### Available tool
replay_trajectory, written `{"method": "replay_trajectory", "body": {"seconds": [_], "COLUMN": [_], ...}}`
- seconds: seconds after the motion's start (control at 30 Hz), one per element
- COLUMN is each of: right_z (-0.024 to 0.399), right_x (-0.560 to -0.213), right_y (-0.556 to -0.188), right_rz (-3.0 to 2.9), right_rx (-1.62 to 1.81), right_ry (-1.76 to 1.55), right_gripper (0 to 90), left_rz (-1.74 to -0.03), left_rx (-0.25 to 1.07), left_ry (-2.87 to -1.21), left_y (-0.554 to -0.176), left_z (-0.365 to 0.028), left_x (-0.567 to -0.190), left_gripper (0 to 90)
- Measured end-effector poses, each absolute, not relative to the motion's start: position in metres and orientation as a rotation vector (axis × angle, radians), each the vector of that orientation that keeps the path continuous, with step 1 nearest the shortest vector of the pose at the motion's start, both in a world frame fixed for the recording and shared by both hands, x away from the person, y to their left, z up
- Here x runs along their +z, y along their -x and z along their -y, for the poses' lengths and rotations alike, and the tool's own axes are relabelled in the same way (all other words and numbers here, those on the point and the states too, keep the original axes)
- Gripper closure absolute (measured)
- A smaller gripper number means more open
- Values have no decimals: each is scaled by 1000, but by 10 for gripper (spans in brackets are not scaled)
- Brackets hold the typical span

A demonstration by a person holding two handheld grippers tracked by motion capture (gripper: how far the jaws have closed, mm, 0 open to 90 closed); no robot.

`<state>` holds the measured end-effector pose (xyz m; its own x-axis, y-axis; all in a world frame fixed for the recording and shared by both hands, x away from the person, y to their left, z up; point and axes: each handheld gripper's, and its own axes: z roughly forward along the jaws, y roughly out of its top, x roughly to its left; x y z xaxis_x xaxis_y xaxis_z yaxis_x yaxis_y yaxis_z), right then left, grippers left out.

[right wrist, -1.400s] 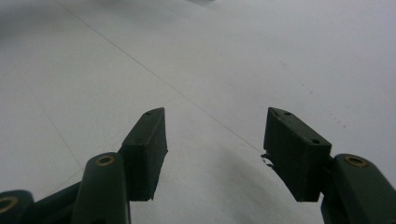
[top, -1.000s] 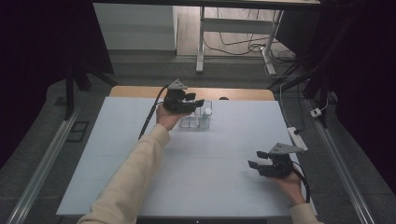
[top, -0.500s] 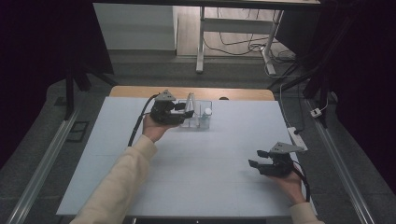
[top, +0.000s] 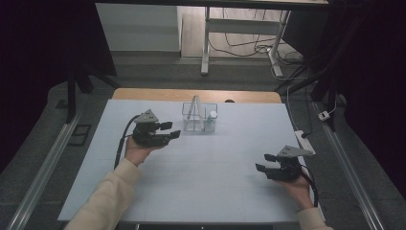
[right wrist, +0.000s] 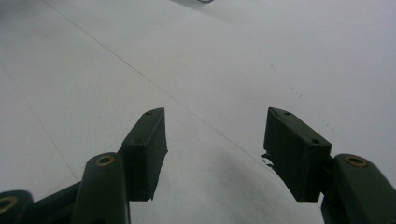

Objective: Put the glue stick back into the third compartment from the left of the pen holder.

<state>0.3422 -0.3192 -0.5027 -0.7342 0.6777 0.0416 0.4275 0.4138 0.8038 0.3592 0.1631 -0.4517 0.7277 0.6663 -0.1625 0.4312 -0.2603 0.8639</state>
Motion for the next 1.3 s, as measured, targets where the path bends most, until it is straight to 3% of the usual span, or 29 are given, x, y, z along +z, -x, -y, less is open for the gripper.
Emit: {"method": "replay_trajectory", "body": {"seconds": [0.6, 1.3], "right_z": [320, 320], "right_x": [-501, -502], "right_y": [-342, -341], "right_rz": [-2371, -2372], "right_rx": [1226, 1214], "right_ry": [-960, -949], "right_gripper": [384, 384], "left_rz": [-934, -974], "left_rx": [261, 256], "left_ry": [-1900, -1957], "left_y": [-297, -266], "left_z": [-222, -244], "left_x": [-484, -513], "left_gripper": [443, 429]}}
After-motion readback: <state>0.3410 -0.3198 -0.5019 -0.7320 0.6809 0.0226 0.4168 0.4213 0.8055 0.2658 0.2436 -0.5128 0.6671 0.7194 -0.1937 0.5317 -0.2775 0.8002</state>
